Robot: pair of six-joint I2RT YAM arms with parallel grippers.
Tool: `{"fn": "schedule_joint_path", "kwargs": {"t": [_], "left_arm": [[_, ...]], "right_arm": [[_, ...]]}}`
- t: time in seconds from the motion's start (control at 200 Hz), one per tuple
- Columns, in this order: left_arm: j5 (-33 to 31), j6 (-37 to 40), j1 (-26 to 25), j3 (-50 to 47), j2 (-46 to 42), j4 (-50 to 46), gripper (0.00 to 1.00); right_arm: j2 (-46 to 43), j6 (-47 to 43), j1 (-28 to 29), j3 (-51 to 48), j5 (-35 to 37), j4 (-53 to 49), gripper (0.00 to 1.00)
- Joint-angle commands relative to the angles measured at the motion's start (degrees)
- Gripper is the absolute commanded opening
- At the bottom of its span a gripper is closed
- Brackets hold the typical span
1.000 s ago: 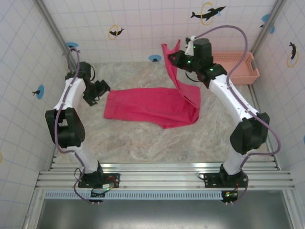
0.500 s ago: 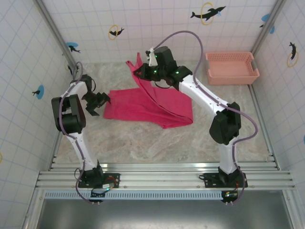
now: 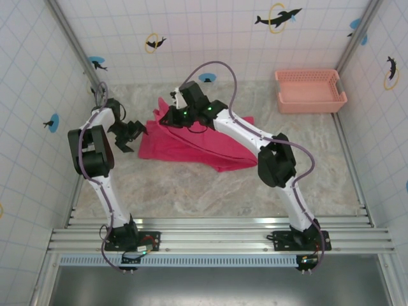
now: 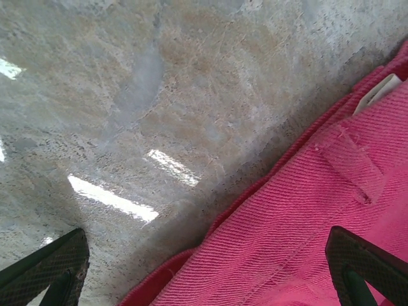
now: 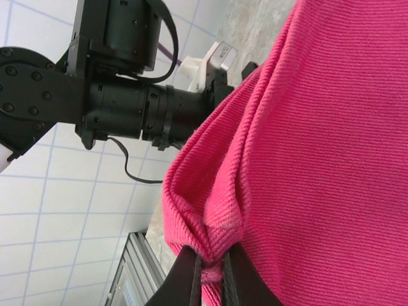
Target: Roll up the long pants
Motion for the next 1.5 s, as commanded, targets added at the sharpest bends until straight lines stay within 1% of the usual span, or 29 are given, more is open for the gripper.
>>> {"fn": "schedule_joint_path", "kwargs": {"t": [0.0,0.165,0.24,0.395,0.445,0.5,0.525,0.545,0.631,0.686,0.741,0.821,0.851,0.916,0.956,1.006,1.056,1.081,1.161,1.231,1.291,1.371,1.431,1.491], "left_arm": [[1.88,1.69,0.46,1.79,2.23,-0.06,0.97],[3.40,1.10,0.56,2.28,2.83,0.56,0.97],[4.42,0.82,0.56,2.36,3.18,0.97,0.97],[6.41,0.84,0.60,2.02,3.72,1.49,0.97],[6.23,1.38,0.67,2.09,3.84,0.98,0.97],[5.94,1.82,0.65,1.93,3.75,0.73,0.97],[5.68,2.15,0.74,2.05,3.73,0.36,0.97],[5.11,2.38,0.69,2.21,3.66,-0.15,0.97],[3.52,2.90,1.03,2.94,2.92,-1.43,0.97],[3.43,2.96,1.28,3.53,1.98,-1.95,0.97],[3.05,3.37,1.44,4.79,1.01,-3.44,0.97],[0.87,5.48,1.41,7.92,-0.31,-7.48,0.97],[-0.69,6.49,1.49,9.21,-0.69,-9.42,0.97],[-5.19,8.51,1.63,11.99,-1.77,-13.01,0.97],[-8.79,9.35,1.79,13.31,-2.75,-14.65,0.97],[-13.14,9.84,1.81,14.45,-4.10,-16.17,0.97],[-16.31,9.84,1.81,15.31,-5.44,-16.96,0.97],[-16.93,9.85,1.79,15.29,-6.21,-16.84,0.97],[-16.84,8.72,1.73,14.53,-8.24,-16.91,0.97],[-16.21,8.79,1.32,12.67,-10.24,-16.10,0.97],[-15.35,9.46,0.01,10.42,-12.26,-15.04,0.97],[-14.64,9.86,-3.11,6.69,-14.74,-13.96,0.97],[-14.45,9.57,-6.37,3.41,-16.30,-12.55,0.97],[-13.79,8.40,-9.99,-0.23,-17.34,-9.76,0.97]], "right_arm": [[1.73,0.47,2.03,4.94,-3.13,-0.42,0.00],[6.35,3.11,3.67,5.67,-4.75,0.27,0.00],[9.16,3.35,4.59,8.12,-5.59,-1.16,0.00],[15.73,5.03,5.70,14.43,-7.28,-0.95,0.00],[18.68,5.79,5.79,17.47,-8.02,-1.14,0.04],[22.39,5.84,5.81,22.12,-8.94,-2.03,0.04],[23.68,5.64,5.75,23.97,-8.77,-3.26,0.07],[24.54,5.53,5.76,24.79,-8.79,-3.36,0.08],[26.09,4.97,5.52,25.39,-7.81,-2.64,0.10],[26.39,4.82,5.08,24.83,-7.46,-1.67,0.16],[27.10,4.33,4.70,24.82,-6.94,-1.41,0.17],[28.31,4.61,4.37,24.73,-7.17,-0.26,0.30],[28.75,4.71,4.31,24.77,-7.41,-0.10,0.36],[29.82,4.69,4.36,25.02,-8.16,0.56,0.41],[30.15,4.60,4.35,24.83,-8.52,0.89,0.46],[30.72,4.55,4.17,25.10,-9.15,1.34,0.48],[30.70,4.79,3.94,25.01,-9.57,1.43,0.50],[30.45,4.90,3.79,25.27,-9.85,3.61,0.51],[28.14,3.80,2.41,25.62,-9.11,4.28,0.52],[24.57,2.39,0.00,25.62,-7.69,3.44,0.55],[21.07,0.66,-2.34,25.77,-7.60,2.26,0.56],[15.43,-4.75,-6.23,25.54,-7.82,-6.08,0.56],[10.63,-11.70,-9.03,24.32,-7.31,-13.90,0.57],[5.22,-18.80,-12.17,20.63,-5.23,-22.08,0.59]]}}
